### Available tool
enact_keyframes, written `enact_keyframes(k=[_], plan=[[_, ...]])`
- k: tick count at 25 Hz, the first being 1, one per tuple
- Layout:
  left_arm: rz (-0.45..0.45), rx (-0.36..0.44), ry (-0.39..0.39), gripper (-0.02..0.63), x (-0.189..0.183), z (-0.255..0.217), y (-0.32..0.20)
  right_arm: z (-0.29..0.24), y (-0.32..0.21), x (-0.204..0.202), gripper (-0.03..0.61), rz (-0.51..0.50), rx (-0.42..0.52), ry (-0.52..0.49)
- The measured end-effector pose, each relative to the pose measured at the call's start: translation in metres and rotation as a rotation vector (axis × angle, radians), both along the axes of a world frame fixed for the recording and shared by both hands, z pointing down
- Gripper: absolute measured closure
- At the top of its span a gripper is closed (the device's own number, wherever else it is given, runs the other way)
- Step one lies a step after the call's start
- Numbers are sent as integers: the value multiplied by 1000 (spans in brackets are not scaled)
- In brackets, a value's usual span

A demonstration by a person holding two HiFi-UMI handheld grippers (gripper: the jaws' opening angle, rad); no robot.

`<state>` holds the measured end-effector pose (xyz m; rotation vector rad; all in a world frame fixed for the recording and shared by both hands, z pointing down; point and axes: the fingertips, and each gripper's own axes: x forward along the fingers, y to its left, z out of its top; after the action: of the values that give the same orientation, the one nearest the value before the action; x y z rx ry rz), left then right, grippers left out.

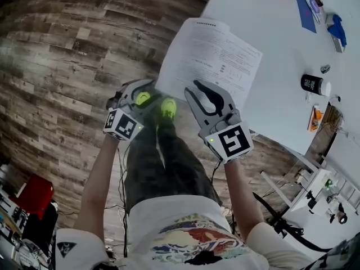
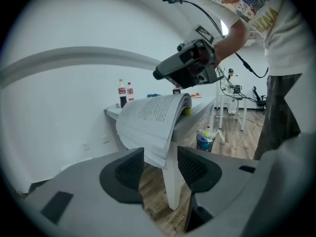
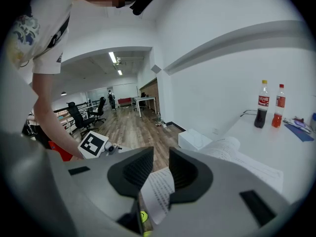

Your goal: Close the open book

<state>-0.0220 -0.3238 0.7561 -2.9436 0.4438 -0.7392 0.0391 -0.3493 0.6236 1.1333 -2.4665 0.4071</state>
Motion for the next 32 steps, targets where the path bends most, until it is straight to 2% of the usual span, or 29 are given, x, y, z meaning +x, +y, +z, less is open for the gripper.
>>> enact_keyframes(k=[3, 8, 14, 22, 27, 32], plan=[[-14, -7, -8, 425, 4, 13, -4, -5, -6, -3, 499, -7, 51, -19], [-85, -18, -7, 425, 3, 26, -18, 8, 0, 4, 499, 6, -22, 18], [-165, -38, 7, 425, 4, 32, -26, 12, 1, 7, 499, 20, -29, 16], [-293, -18, 71, 426, -16, 8, -35, 6, 2, 4, 499, 24, -34, 10], [-304, 23, 81, 426, -20, -14, -40, 0, 0, 4, 500, 32, -31, 7], [-317, 32, 119, 426, -23, -44, -45, -4, 0, 3, 500, 51, -32, -3]])
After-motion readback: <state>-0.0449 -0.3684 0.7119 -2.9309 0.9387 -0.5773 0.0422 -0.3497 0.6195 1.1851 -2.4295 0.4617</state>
